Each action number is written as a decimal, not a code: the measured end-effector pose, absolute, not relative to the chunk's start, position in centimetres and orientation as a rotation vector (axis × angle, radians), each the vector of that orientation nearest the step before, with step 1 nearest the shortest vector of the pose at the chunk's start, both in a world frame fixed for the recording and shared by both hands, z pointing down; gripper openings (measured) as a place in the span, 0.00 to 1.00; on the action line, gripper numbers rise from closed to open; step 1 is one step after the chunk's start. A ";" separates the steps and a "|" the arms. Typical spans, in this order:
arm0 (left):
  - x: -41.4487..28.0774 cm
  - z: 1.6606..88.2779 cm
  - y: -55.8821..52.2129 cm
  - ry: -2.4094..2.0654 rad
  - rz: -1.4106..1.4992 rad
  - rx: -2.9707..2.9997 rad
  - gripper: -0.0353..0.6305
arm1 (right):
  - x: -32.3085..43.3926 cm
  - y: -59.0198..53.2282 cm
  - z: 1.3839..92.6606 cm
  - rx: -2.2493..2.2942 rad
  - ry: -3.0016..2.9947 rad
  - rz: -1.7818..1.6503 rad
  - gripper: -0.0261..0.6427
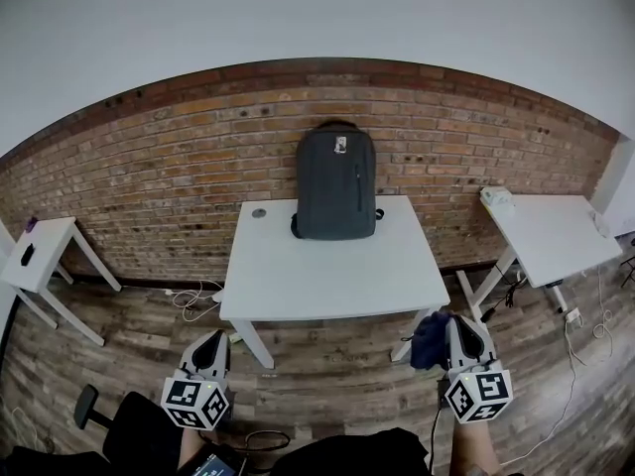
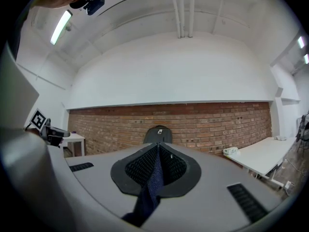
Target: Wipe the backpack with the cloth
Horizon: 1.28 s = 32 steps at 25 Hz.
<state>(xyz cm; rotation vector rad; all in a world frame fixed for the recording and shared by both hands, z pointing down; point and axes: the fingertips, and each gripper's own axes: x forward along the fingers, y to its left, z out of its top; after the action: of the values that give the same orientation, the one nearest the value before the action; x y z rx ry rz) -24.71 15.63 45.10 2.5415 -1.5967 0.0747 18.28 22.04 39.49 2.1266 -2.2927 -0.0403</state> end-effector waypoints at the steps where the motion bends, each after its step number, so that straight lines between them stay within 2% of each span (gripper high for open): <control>1: -24.8 45.2 15.2 -1.591 0.073 2.540 0.05 | 18.1 21.8 39.8 2.123 -2.287 -0.031 0.06; 11: -24.5 46.6 12.1 -1.577 0.135 2.515 0.05 | 17.6 18.1 41.4 2.080 -2.312 0.022 0.06; 20: -23.8 46.1 6.4 -1.686 0.113 2.456 0.05 | 19.0 8.9 42.2 1.997 -2.418 0.029 0.06; 32: -15.9 44.0 -3.6 -1.757 0.125 2.422 0.05 | 24.5 -4.1 40.2 1.821 -2.528 -0.021 0.06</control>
<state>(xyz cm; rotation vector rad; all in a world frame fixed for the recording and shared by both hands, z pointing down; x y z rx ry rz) -15.89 -3.64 44.04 2.4219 -1.7570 0.1254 24.52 -4.06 40.25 1.8209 -2.5281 -0.0210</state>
